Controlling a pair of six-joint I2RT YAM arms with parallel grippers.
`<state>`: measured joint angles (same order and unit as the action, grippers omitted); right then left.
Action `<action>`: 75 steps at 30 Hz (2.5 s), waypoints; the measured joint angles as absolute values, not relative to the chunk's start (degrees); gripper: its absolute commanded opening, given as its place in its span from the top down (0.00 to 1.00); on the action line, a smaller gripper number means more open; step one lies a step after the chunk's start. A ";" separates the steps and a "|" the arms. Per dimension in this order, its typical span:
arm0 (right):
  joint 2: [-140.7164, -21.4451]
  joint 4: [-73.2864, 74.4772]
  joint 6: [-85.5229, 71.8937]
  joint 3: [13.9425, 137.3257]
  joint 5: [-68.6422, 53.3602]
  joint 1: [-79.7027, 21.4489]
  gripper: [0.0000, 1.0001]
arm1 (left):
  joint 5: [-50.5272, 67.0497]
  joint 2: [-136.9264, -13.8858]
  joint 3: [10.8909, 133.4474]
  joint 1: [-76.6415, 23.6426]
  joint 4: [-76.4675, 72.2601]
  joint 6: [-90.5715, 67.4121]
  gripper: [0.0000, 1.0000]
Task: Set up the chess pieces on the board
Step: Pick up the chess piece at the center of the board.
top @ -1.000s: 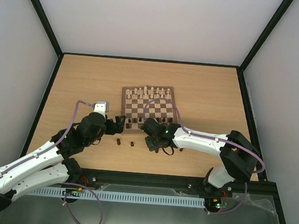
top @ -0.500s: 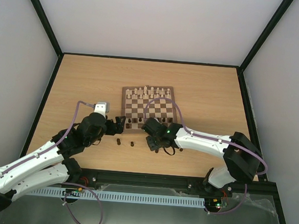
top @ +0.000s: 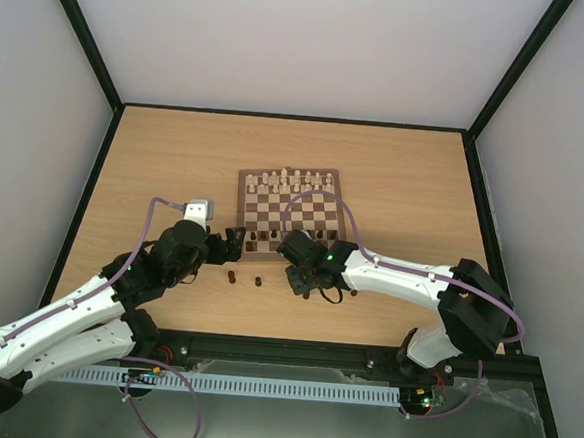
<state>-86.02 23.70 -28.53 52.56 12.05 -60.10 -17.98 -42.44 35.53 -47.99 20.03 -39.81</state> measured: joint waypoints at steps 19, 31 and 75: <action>-87.99 23.68 -28.47 53.01 11.62 -60.88 0.78 | -17.76 -42.63 34.96 -47.99 19.90 -40.10 0.01; -89.38 23.64 -28.45 54.39 11.66 -60.90 0.90 | -17.76 -42.59 34.74 -47.99 19.92 -40.10 0.01; -72.55 21.43 -28.69 57.63 3.84 -56.58 0.92 | -12.12 -35.05 29.47 -47.99 16.86 -39.59 0.00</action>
